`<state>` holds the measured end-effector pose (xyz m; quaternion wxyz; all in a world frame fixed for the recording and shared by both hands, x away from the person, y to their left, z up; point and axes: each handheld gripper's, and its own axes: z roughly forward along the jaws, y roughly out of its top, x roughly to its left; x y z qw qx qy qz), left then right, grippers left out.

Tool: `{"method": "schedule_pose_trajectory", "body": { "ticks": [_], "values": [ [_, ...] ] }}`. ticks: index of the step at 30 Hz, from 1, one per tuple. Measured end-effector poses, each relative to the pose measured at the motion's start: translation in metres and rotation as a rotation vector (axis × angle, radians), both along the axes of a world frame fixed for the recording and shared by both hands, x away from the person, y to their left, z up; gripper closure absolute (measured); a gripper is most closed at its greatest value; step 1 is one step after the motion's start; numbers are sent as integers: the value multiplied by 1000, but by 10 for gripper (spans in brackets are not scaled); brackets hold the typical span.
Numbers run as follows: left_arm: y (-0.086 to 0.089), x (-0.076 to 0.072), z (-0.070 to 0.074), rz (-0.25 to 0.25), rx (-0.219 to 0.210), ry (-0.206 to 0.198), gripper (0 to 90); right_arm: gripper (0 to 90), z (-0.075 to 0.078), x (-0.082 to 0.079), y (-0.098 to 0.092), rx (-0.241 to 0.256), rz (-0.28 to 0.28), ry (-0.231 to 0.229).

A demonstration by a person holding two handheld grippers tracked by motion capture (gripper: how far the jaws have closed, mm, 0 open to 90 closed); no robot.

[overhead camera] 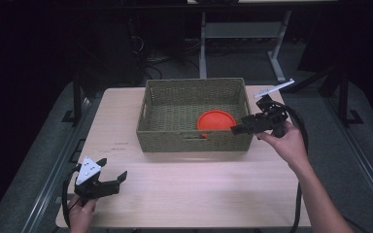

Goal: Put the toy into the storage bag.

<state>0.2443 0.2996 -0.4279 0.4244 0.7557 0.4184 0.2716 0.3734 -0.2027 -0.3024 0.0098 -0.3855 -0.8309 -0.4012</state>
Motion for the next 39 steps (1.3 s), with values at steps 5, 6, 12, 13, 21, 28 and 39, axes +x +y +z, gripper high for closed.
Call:
{"method": "schedule_pose_trajectory", "body": {
  "ticks": [5, 6, 12, 13, 21, 28, 39],
  "values": [
    [0, 1, 0, -1, 1, 0, 128, 269, -7, -11, -8, 13, -2, -9],
    [0, 1, 0, -1, 1, 0, 128, 269, -7, -11, -8, 13, -2, -9],
    [0, 0, 0, -1, 7, 1, 128, 265, -17, -20, -14, 30, -7, 0],
    [0, 0, 0, 2, 6, 1, 128, 265, -19, -21, -16, 35, -4, -2],
    [0, 0, 0, 5, 2, -1, 128, 267, -35, -32, -22, 68, -5, -5],
    [0, 0, 0, 5, 4, 0, 128, 264, -47, -39, -23, 66, 7, 2],
    [0, -1, 0, 2, 12, 0, 128, 263, -64, -47, -26, 80, 11, 16]
  ]
}}
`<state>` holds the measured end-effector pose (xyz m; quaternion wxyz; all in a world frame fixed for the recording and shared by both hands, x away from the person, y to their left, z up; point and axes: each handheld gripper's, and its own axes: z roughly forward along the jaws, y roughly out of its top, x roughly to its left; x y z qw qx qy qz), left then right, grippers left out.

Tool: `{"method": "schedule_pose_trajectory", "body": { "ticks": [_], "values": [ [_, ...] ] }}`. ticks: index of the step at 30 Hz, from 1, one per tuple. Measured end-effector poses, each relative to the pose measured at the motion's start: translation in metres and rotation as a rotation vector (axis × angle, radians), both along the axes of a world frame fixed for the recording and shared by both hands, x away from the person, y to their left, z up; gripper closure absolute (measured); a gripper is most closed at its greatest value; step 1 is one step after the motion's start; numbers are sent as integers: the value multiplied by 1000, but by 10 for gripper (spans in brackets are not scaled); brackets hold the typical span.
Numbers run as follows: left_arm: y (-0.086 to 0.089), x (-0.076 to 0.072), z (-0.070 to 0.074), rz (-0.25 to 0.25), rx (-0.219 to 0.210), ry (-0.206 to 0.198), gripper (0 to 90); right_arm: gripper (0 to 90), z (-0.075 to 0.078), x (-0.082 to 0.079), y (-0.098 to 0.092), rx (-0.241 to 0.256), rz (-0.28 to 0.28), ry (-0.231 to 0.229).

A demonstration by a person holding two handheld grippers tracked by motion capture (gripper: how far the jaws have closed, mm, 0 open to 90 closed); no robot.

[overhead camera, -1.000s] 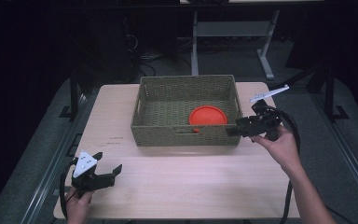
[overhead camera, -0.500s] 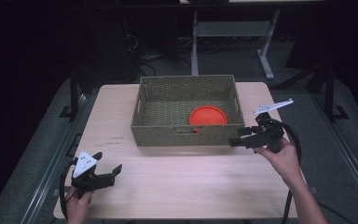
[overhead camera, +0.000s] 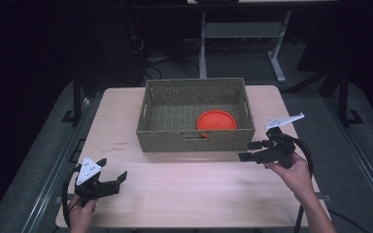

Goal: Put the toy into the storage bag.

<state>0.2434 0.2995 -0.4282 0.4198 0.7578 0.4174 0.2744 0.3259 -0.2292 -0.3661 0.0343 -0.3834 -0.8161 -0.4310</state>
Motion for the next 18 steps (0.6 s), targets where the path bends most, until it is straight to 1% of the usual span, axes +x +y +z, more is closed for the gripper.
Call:
{"method": "schedule_pose_trajectory", "body": {
  "ticks": [2, 6, 8, 9, 10, 17, 18],
  "values": [
    [0, 0, 0, -1, -1, -3, 128, 263, -5, -2, -2, -3, -4, 10],
    [0, 0, -1, -1, 1, -4, 128, 262, -13, -3, -6, 8, -9, 16],
    [0, 0, -1, -1, 0, -3, 128, 261, -16, -5, -8, 4, -13, 21],
    [0, 0, -1, -1, 0, -3, 128, 261, -16, -5, -8, 7, -15, 26],
    [-1, 0, -1, -1, -1, -3, 128, 261, -19, -6, -11, 21, -12, 29],
    [-1, 0, -1, 1, -1, -2, 128, 261, -26, -12, -15, 24, -13, 41],
    [-1, 0, -1, -2, 0, -3, 128, 256, -30, -13, -17, 27, -18, 46]
  ]
}}
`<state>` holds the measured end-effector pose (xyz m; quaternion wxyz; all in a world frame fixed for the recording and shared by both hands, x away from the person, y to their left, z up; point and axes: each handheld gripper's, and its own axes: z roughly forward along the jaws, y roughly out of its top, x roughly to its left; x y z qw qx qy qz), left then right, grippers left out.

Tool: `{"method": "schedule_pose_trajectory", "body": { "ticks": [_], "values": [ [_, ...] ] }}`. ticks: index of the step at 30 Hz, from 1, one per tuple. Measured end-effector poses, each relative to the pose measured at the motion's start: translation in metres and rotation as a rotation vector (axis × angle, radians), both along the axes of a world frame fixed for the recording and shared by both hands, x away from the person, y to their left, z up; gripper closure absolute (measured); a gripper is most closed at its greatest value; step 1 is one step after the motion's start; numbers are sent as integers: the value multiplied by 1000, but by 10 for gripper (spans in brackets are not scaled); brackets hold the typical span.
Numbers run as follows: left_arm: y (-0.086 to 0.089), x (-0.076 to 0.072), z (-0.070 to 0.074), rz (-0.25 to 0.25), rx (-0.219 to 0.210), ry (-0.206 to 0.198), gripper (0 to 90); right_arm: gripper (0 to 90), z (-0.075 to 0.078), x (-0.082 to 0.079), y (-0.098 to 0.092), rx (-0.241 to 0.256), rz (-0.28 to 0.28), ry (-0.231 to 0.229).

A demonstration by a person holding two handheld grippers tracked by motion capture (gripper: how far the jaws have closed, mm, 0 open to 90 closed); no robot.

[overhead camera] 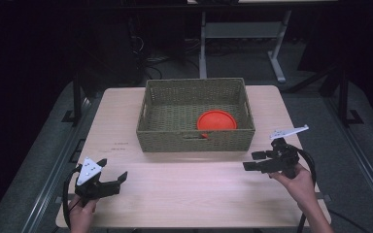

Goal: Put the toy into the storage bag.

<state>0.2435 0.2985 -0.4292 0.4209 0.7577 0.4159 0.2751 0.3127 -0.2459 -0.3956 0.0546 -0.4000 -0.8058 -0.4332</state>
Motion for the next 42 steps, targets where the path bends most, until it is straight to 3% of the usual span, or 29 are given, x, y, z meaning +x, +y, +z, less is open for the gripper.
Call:
{"method": "schedule_pose_trajectory", "body": {
  "ticks": [27, 37, 42],
  "values": [
    [-1, 1, -1, 8, 8, 9, 128, 234, -42, -24, -26, 7, -65, 65],
    [-1, 1, -2, 11, 10, 12, 128, 233, -51, -38, -35, 36, -81, 64],
    [-2, 1, -2, 12, 10, 15, 128, 227, -55, -45, -37, 27, -85, 55]
  ]
}}
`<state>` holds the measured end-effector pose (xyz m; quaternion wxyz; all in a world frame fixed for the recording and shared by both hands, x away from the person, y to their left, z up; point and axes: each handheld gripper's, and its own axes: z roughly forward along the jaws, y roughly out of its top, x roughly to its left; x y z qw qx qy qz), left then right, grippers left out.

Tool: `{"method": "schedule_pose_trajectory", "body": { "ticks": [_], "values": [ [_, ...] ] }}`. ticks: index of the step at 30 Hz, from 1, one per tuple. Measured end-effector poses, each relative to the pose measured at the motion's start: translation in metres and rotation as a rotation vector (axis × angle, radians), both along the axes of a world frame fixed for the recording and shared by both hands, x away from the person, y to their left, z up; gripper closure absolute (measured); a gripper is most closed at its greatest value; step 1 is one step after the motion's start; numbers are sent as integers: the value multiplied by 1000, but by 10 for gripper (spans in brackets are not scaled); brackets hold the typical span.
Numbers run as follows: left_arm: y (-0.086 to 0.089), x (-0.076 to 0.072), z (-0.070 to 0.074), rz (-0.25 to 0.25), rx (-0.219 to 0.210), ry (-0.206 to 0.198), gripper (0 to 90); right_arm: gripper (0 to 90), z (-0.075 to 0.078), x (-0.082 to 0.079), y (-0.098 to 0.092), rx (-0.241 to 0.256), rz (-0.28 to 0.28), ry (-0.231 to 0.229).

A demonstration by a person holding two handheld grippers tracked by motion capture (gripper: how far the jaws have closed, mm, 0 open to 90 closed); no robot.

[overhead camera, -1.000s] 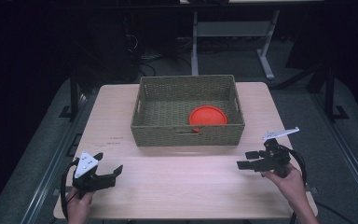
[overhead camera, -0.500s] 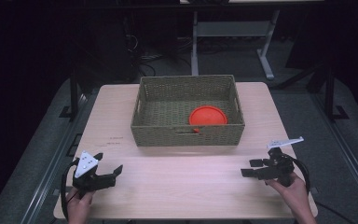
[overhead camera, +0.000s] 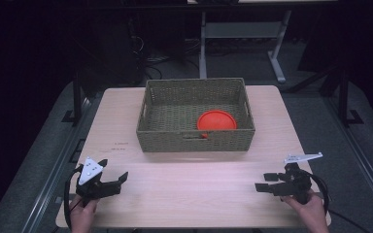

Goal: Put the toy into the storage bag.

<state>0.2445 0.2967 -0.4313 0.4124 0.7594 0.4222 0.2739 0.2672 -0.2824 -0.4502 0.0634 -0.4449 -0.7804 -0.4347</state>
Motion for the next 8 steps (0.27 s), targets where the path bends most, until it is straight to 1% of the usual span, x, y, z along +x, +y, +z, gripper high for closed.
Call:
{"method": "schedule_pose_trajectory", "body": {
  "ticks": [2, 7, 8],
  "values": [
    [0, 0, 0, -3, 2, 0, 128, 222, -1, -3, -1, 8, -4, -10],
    [-1, 2, 0, -7, 1, 3, 128, 221, -3, -14, -5, 58, -23, -42],
    [-2, 2, 0, -11, 4, 4, 128, 222, -4, -15, -5, 61, -23, -49]
  ]
}}
